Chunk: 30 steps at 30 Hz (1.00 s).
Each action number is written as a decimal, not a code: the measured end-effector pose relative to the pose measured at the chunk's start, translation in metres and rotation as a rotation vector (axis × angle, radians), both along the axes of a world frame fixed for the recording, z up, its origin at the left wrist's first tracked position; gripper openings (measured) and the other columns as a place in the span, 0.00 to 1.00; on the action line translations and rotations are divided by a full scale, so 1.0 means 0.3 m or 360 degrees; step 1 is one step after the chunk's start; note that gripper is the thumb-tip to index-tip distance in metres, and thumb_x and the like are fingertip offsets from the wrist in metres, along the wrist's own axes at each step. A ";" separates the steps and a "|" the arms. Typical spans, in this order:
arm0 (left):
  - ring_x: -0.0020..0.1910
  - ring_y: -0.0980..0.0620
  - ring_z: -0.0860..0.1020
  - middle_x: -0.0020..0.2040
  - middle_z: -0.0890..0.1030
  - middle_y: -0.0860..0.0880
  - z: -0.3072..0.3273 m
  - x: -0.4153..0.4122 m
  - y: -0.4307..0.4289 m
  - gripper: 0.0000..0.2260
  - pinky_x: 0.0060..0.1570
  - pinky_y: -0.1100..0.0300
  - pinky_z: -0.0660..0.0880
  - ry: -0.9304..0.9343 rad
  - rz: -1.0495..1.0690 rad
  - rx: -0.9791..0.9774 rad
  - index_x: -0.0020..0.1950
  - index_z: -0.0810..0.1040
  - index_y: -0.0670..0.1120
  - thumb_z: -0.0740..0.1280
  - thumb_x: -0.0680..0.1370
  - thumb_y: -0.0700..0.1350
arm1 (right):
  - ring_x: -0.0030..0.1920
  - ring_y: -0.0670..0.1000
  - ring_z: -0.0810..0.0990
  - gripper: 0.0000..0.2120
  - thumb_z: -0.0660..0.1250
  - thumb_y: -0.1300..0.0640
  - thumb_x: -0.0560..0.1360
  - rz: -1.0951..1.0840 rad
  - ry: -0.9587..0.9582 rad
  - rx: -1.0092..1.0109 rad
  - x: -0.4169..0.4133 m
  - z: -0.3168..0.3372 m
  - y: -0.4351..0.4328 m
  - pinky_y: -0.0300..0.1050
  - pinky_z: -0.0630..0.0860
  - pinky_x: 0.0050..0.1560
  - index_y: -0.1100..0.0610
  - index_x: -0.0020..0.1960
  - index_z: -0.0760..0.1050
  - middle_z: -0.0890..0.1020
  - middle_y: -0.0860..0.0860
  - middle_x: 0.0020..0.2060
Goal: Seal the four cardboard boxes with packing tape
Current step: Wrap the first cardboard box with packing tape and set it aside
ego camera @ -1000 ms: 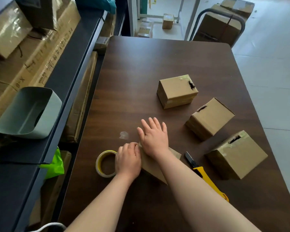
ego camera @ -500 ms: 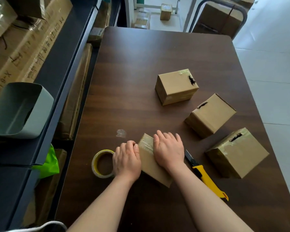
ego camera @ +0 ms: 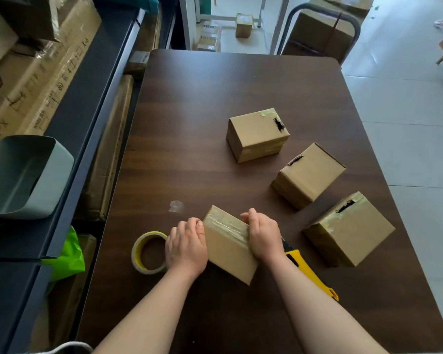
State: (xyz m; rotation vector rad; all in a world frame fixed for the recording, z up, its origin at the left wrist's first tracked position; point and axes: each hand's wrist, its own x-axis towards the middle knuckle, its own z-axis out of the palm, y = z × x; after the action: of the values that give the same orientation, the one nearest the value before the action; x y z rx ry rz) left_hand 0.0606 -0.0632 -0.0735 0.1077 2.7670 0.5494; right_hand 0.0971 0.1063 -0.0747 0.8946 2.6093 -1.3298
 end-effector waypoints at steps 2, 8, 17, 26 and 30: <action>0.61 0.47 0.71 0.62 0.75 0.48 0.005 -0.002 0.004 0.20 0.60 0.53 0.65 -0.0021 -0.0035 -0.0021 0.67 0.70 0.50 0.44 0.83 0.53 | 0.54 0.53 0.81 0.19 0.53 0.52 0.84 -0.0330 0.0134 -0.0218 0.025 0.008 0.011 0.48 0.75 0.57 0.57 0.54 0.81 0.83 0.52 0.49; 0.71 0.49 0.65 0.72 0.69 0.50 0.029 -0.024 0.011 0.21 0.69 0.54 0.61 -0.0153 -0.0135 0.0184 0.76 0.63 0.48 0.46 0.84 0.49 | 0.63 0.56 0.75 0.25 0.50 0.43 0.82 -0.0774 -0.0476 -0.0827 0.061 0.015 -0.003 0.48 0.69 0.65 0.59 0.66 0.73 0.77 0.54 0.63; 0.65 0.41 0.71 0.66 0.74 0.42 0.096 -0.105 0.122 0.28 0.65 0.50 0.67 -0.0663 0.0228 0.0373 0.66 0.73 0.42 0.46 0.82 0.60 | 0.35 0.57 0.79 0.10 0.55 0.62 0.80 -0.1186 -0.0284 -0.1472 0.035 0.092 -0.002 0.50 0.76 0.40 0.60 0.42 0.69 0.79 0.58 0.36; 0.53 0.51 0.76 0.54 0.77 0.48 0.184 -0.087 0.058 0.13 0.52 0.55 0.76 -0.0346 0.0576 0.1174 0.54 0.73 0.46 0.58 0.81 0.55 | 0.53 0.56 0.77 0.11 0.55 0.57 0.78 -0.0410 -0.0298 -0.1031 0.018 0.178 0.094 0.51 0.76 0.55 0.56 0.56 0.73 0.78 0.56 0.55; 0.53 0.52 0.76 0.55 0.77 0.48 0.225 -0.057 0.057 0.13 0.47 0.63 0.73 -0.0217 0.0618 0.1324 0.61 0.71 0.46 0.63 0.78 0.36 | 0.60 0.56 0.76 0.21 0.56 0.68 0.72 -0.0421 0.0011 -0.1073 0.046 0.203 0.120 0.54 0.73 0.65 0.53 0.59 0.74 0.77 0.56 0.60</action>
State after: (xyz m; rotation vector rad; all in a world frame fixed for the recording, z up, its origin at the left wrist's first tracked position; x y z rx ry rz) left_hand 0.0435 -0.0462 -0.0058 -0.2770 2.2500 1.6971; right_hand 0.1108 0.1422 -0.0139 1.1066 1.8470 -2.0785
